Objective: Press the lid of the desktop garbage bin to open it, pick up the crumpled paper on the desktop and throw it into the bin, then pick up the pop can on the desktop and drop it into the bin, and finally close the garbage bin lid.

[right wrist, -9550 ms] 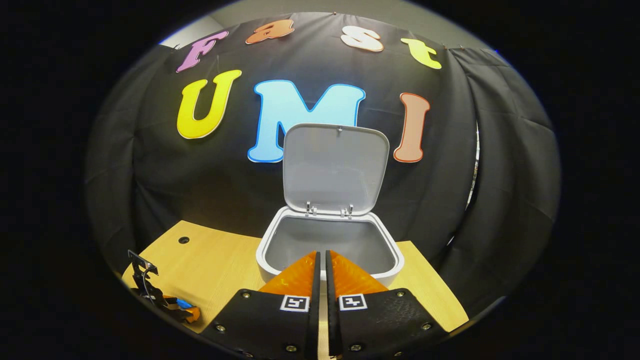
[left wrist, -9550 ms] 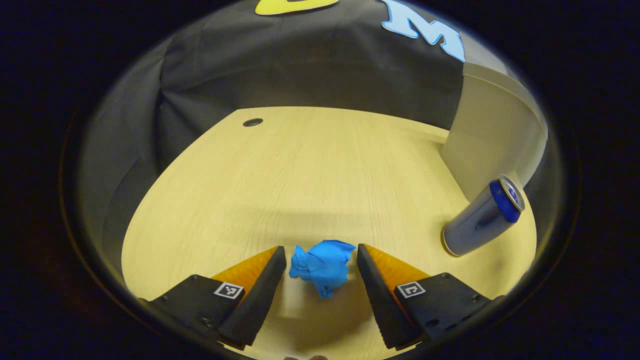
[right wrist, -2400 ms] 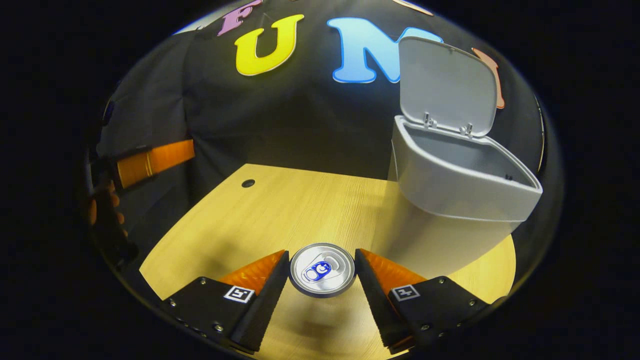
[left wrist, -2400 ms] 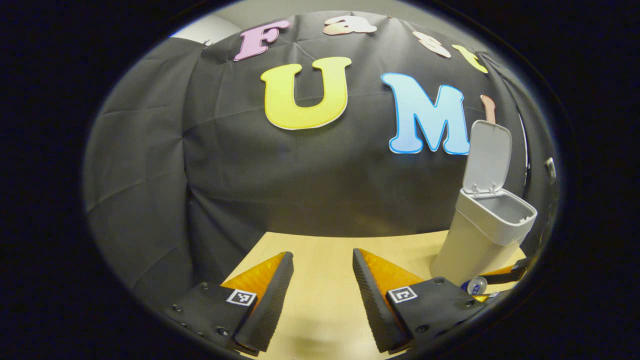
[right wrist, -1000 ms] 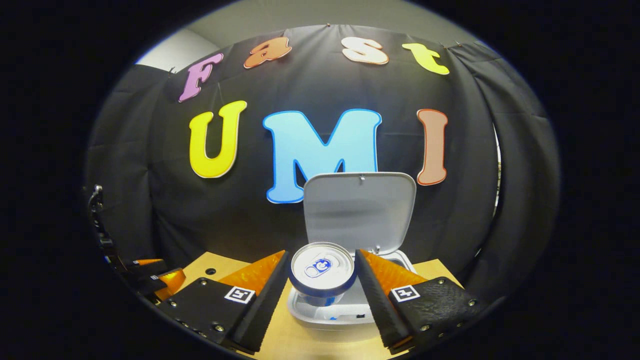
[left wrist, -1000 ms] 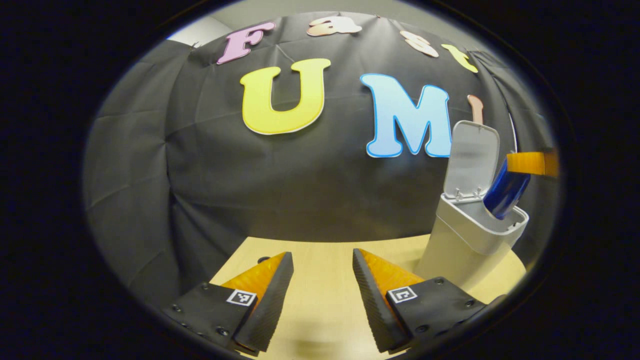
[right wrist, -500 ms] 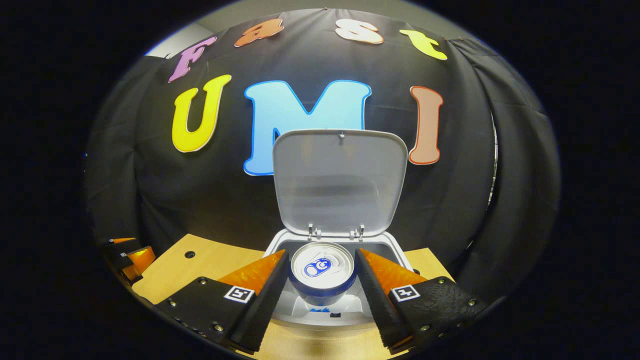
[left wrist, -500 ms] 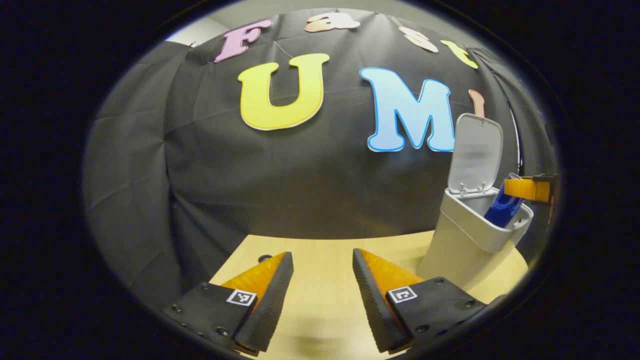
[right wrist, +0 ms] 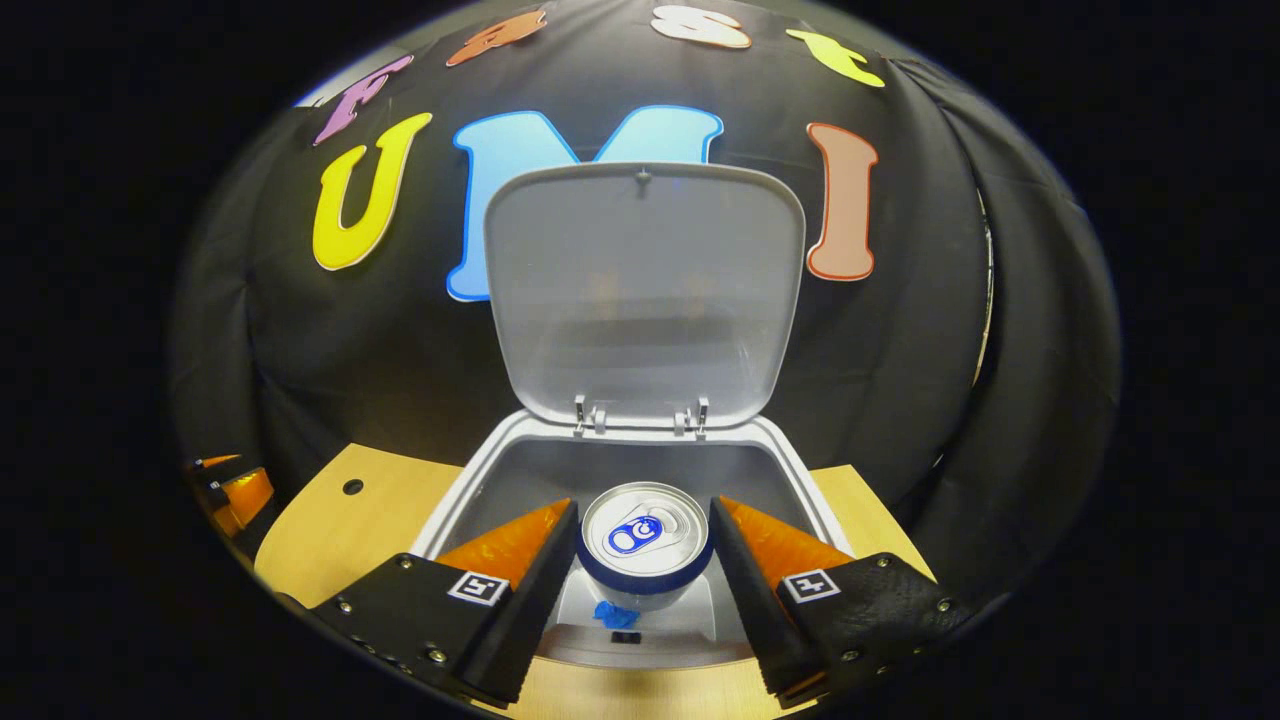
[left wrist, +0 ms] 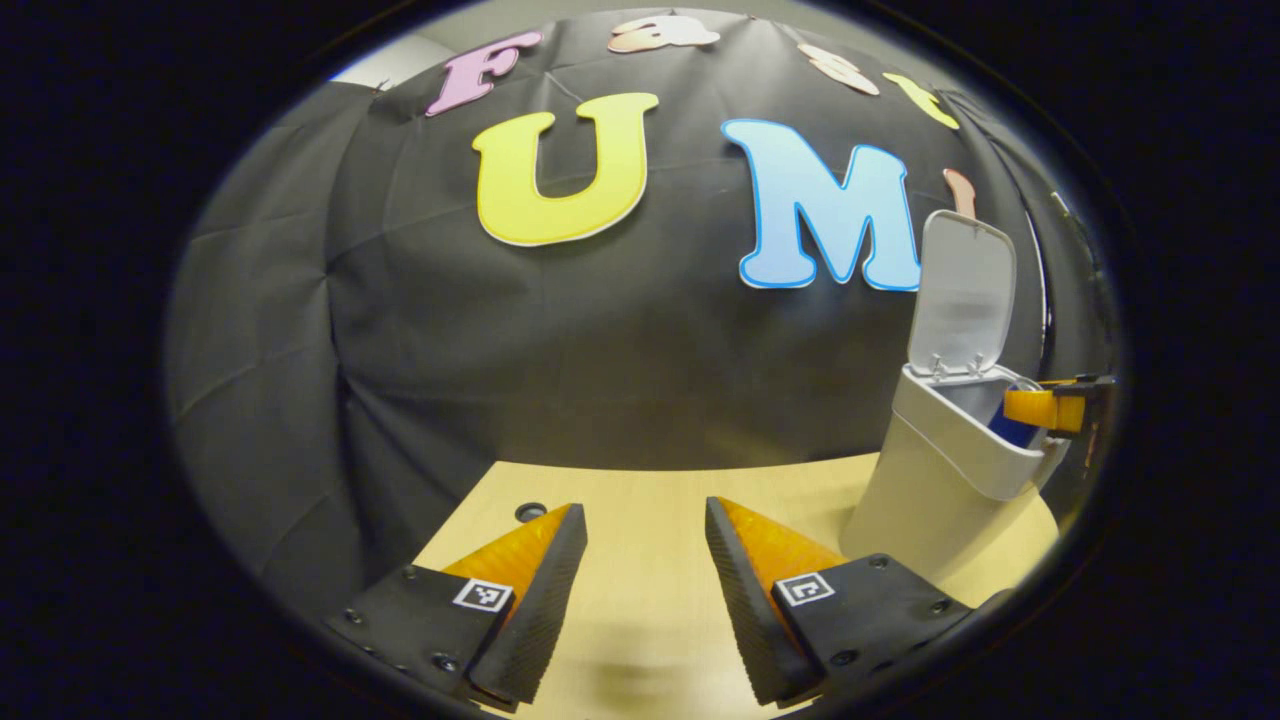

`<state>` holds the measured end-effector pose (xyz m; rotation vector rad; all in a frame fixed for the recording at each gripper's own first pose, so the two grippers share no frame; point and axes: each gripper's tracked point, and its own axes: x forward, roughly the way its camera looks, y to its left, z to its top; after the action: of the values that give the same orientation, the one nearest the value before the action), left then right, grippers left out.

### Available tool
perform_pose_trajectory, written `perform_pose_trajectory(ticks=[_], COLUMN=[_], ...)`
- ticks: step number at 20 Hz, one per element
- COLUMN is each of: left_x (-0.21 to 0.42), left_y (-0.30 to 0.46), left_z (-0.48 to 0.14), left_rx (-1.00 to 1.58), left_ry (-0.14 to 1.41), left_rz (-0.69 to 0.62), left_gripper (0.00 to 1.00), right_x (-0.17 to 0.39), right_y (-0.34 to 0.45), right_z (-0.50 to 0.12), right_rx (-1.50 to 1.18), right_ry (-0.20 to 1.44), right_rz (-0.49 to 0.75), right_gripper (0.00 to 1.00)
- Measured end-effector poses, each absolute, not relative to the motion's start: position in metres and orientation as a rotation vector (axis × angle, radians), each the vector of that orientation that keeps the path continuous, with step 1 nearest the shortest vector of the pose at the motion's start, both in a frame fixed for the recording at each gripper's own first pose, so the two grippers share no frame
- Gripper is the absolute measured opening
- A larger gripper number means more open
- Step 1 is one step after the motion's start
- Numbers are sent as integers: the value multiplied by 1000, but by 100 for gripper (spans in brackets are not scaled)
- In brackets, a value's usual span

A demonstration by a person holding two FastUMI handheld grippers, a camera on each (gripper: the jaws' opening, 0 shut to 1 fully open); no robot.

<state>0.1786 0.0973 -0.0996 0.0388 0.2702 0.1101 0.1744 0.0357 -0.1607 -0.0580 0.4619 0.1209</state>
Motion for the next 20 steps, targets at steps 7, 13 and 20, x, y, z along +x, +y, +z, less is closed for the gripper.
perform_pose_trajectory(ticks=[7,13,20], left_x=[186,187,185], left_y=[94,92,94], left_z=[-109,-112,-109], left_rx=[32,27,28], left_ry=[293,299,296], left_rz=[112,112,116], left_gripper=[83,83,83], right_x=[183,185,187], right_y=[34,35,35], right_z=[-173,-173,-172], right_rx=[-62,-62,-63], right_ry=[474,475,477], right_rz=[111,109,106], right_gripper=[84,85,85])
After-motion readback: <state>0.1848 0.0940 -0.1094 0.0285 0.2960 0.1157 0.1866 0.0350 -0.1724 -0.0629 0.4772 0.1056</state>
